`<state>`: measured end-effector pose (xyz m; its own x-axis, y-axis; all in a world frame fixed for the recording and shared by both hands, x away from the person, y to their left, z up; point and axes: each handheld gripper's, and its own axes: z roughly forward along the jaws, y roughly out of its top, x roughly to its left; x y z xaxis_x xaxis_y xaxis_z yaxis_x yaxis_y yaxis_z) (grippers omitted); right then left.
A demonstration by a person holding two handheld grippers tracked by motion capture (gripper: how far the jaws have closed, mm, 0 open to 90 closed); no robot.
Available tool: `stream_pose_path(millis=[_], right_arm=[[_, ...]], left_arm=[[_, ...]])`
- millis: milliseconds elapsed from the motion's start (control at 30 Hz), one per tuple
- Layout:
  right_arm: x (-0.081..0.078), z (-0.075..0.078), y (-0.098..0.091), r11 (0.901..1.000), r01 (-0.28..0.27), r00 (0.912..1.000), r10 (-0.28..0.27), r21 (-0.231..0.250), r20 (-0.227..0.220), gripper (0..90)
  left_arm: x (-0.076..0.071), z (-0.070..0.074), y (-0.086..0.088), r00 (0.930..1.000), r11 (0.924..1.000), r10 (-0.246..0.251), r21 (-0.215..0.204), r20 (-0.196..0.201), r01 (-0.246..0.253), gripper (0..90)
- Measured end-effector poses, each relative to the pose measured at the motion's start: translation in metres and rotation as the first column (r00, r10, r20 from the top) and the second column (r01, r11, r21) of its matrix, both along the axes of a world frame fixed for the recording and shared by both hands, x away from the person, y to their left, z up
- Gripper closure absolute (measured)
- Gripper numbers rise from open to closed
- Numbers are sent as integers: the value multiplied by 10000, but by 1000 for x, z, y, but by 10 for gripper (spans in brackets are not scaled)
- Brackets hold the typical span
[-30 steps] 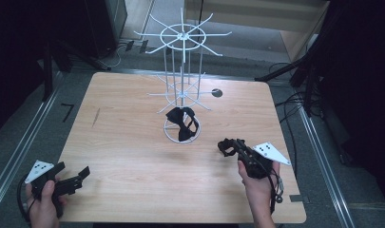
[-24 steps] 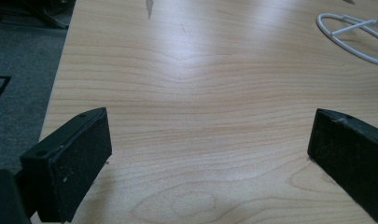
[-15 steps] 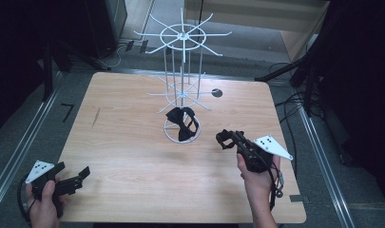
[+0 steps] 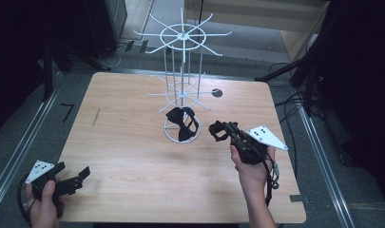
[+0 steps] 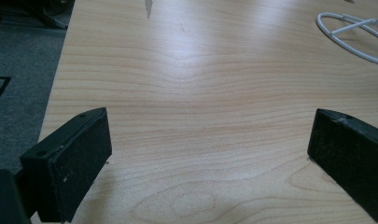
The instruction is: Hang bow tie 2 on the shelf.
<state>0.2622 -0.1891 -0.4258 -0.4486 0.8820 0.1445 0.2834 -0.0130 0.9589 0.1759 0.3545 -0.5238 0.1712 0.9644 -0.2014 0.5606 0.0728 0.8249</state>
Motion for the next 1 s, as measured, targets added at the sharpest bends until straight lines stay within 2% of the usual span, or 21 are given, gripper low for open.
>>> stream_pose_path(millis=[567, 1000], right_arm=[[11, 22, 14, 9997, -151, 9994, 146, 168, 301, 839], [19, 38, 22, 9996, -260, 9984, 253, 122, 510, 839]], left_arm=[[0, 0, 0, 10000, 10000, 5, -33, 20, -5, 0], [0, 0, 0, 10000, 10000, -8, -42, 13, 8, 0]])
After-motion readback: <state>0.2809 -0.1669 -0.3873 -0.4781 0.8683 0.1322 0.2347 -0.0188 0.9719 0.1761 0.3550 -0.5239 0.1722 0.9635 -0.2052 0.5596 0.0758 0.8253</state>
